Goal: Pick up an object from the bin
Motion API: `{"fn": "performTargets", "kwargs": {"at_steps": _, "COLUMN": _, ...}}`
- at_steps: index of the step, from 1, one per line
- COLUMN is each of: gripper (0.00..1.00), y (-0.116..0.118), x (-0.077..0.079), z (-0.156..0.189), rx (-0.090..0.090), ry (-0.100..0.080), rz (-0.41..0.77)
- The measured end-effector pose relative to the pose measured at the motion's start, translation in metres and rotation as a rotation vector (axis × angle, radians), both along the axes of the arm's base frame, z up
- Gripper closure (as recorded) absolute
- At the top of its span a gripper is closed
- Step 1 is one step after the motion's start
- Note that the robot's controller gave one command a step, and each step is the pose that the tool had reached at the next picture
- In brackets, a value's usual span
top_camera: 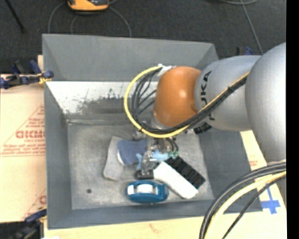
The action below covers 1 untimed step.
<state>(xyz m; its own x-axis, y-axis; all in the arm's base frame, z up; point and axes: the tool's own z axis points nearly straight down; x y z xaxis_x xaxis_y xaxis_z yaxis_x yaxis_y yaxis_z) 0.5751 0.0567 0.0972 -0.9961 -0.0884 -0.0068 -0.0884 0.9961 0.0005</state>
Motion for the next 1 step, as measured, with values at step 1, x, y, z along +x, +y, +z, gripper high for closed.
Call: {"fn": "performTargets", "kwargs": {"at_steps": 1, "gripper": 0.00, "y": -0.0182, "x": 0.0163, "z": -0.0209, "rx": 0.007, "ry": -0.006, "rz": 0.085}}
